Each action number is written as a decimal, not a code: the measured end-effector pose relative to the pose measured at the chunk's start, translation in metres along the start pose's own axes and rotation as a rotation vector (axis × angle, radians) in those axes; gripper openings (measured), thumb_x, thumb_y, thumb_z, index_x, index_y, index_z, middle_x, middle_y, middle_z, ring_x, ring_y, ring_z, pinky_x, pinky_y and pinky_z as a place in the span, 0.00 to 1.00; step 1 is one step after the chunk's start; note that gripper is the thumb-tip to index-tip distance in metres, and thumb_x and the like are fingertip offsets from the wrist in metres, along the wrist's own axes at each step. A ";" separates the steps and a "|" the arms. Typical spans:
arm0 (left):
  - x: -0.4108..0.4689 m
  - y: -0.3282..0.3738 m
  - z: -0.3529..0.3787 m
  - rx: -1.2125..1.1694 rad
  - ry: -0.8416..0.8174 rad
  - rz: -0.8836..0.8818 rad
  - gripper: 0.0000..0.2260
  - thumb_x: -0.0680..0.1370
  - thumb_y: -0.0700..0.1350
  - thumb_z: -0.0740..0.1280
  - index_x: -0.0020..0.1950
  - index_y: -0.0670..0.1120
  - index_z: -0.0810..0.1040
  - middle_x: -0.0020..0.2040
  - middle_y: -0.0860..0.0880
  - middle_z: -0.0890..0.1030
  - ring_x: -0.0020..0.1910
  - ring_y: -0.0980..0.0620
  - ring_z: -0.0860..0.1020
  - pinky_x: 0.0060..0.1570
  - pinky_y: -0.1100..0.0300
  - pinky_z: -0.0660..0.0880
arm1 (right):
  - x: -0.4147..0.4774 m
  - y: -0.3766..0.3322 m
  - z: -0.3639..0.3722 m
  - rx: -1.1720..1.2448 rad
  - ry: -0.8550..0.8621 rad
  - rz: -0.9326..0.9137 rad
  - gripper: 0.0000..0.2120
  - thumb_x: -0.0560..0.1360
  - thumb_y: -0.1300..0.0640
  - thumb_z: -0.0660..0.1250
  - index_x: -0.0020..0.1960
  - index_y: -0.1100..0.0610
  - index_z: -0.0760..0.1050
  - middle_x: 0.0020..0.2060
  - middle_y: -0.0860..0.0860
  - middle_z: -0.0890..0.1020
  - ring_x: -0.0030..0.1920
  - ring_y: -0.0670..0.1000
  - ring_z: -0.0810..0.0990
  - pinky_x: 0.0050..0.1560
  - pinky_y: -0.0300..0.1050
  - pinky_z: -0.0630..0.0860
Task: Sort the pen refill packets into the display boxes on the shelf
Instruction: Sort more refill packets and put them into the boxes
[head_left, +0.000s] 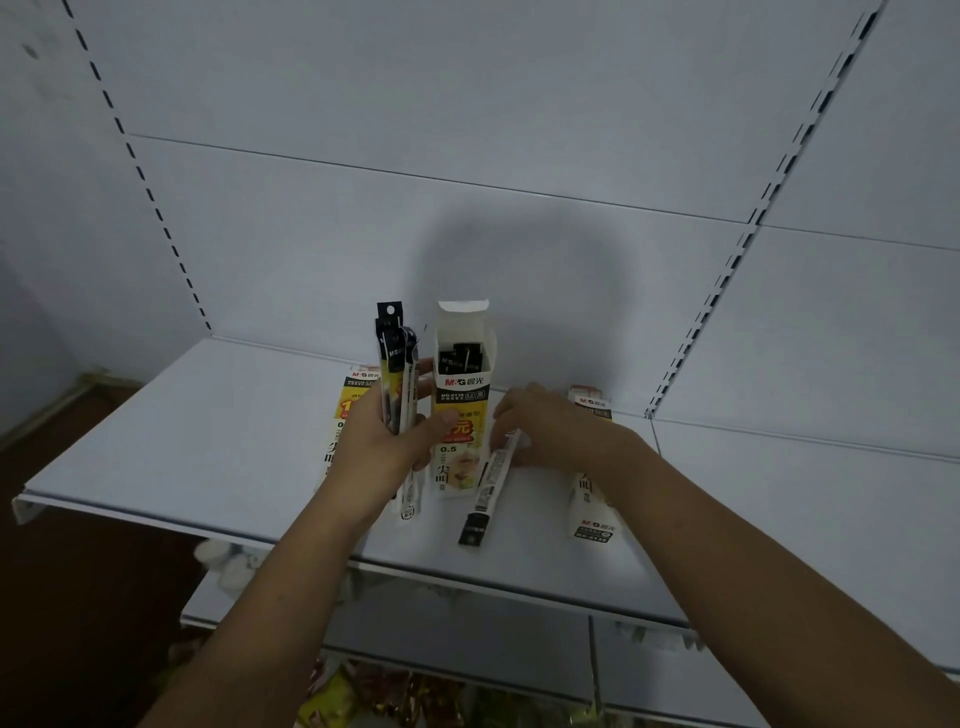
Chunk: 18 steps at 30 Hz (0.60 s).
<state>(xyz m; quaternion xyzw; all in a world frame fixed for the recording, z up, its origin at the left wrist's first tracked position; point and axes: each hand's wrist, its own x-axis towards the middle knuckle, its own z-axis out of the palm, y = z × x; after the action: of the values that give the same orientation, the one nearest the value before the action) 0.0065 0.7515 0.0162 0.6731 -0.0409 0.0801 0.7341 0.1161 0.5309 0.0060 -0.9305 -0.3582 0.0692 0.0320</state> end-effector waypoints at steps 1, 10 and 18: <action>0.000 0.000 0.000 0.001 0.004 -0.004 0.17 0.80 0.37 0.72 0.67 0.51 0.80 0.47 0.49 0.87 0.32 0.58 0.79 0.32 0.61 0.73 | 0.000 0.002 0.001 0.000 0.017 0.011 0.12 0.76 0.47 0.75 0.59 0.44 0.84 0.64 0.48 0.77 0.65 0.53 0.71 0.63 0.53 0.71; -0.001 0.001 0.001 0.013 0.001 0.008 0.18 0.80 0.37 0.72 0.67 0.52 0.80 0.53 0.48 0.88 0.34 0.55 0.79 0.33 0.57 0.73 | -0.007 0.010 0.008 0.083 0.144 -0.014 0.07 0.78 0.50 0.73 0.56 0.48 0.86 0.54 0.46 0.83 0.59 0.51 0.72 0.53 0.47 0.65; 0.000 -0.001 0.001 -0.012 -0.008 0.005 0.18 0.80 0.37 0.72 0.68 0.51 0.80 0.53 0.48 0.87 0.33 0.54 0.77 0.33 0.57 0.71 | -0.007 0.008 0.009 0.193 0.012 0.079 0.16 0.74 0.69 0.71 0.58 0.56 0.85 0.60 0.56 0.82 0.60 0.55 0.80 0.64 0.52 0.75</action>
<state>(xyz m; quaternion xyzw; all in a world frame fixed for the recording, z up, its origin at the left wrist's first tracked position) 0.0072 0.7501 0.0152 0.6690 -0.0459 0.0792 0.7376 0.1144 0.5204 -0.0026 -0.9368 -0.3129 0.0992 0.1208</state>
